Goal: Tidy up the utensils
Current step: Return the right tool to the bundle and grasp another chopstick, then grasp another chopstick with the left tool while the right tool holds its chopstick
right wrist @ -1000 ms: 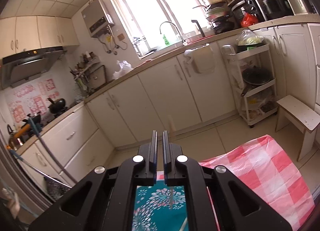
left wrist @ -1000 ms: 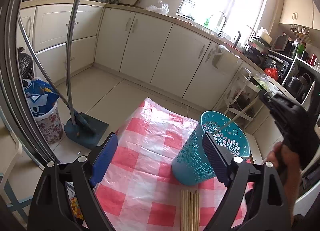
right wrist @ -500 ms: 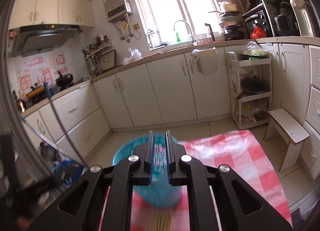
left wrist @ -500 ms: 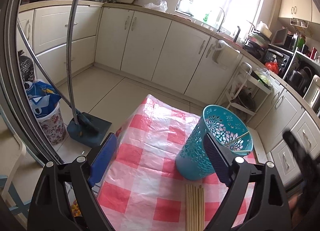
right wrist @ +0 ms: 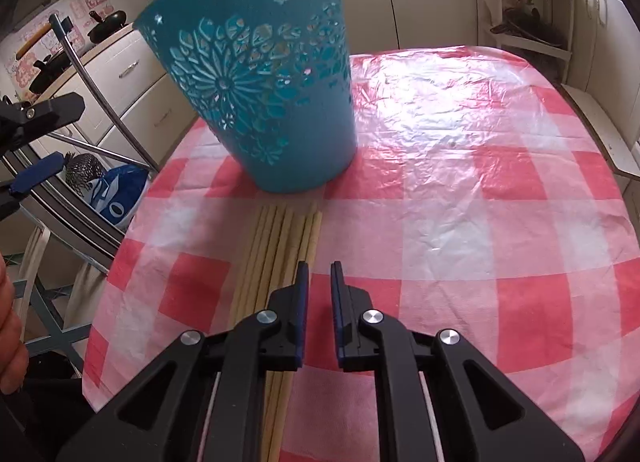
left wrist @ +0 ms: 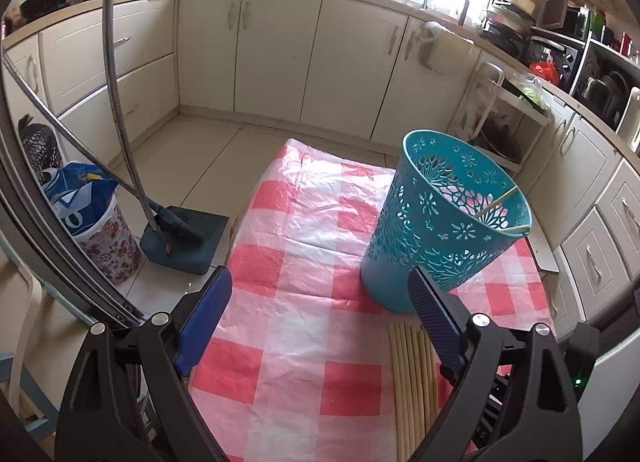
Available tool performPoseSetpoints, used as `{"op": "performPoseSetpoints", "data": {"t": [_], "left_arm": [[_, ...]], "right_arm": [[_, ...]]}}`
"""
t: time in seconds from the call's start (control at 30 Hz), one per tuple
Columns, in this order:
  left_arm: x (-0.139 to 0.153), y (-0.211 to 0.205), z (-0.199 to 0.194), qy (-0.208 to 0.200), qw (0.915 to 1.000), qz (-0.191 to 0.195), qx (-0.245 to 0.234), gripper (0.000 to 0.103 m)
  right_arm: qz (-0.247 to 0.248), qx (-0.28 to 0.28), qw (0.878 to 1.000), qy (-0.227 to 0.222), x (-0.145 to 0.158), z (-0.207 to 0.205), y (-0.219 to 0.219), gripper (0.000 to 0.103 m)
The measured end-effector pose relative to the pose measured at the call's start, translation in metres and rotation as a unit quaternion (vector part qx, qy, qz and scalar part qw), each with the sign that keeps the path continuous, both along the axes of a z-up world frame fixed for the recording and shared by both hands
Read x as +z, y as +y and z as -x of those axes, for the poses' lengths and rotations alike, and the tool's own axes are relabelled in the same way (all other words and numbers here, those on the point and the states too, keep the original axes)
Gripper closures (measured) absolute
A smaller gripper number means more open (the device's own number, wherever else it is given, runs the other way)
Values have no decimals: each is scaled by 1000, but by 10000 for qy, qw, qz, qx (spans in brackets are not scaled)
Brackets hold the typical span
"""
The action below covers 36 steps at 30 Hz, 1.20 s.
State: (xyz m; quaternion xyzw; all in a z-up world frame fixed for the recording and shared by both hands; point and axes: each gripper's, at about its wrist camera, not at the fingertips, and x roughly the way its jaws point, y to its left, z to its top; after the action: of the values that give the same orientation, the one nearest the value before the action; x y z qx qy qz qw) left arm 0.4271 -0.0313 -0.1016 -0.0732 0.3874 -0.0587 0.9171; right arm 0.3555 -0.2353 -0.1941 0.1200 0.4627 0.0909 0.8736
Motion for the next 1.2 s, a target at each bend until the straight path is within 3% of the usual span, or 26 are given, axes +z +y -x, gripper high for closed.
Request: {"op": "performPoseSetpoints", "data": {"t": [0.3,0.5,0.7,1.2], "left_arm": [[-10,-2,-3,194,9997,-101,-74,17],[-48,-30,-5,768,9937,-666,-472,16],[-86,-57,-5,1133,9833,-1168,-820,16],[-110,-71,-13,1350,9800,-1109,-950,16]], "right_arm": [[327,131,9994,37,-5,-2,8,91],[785,230,9966,-25,-4,-3,17,91],[680,135,9976,17,-4,-1,-1,91],[519,170,9985,98,-5,0,-11,91]]}}
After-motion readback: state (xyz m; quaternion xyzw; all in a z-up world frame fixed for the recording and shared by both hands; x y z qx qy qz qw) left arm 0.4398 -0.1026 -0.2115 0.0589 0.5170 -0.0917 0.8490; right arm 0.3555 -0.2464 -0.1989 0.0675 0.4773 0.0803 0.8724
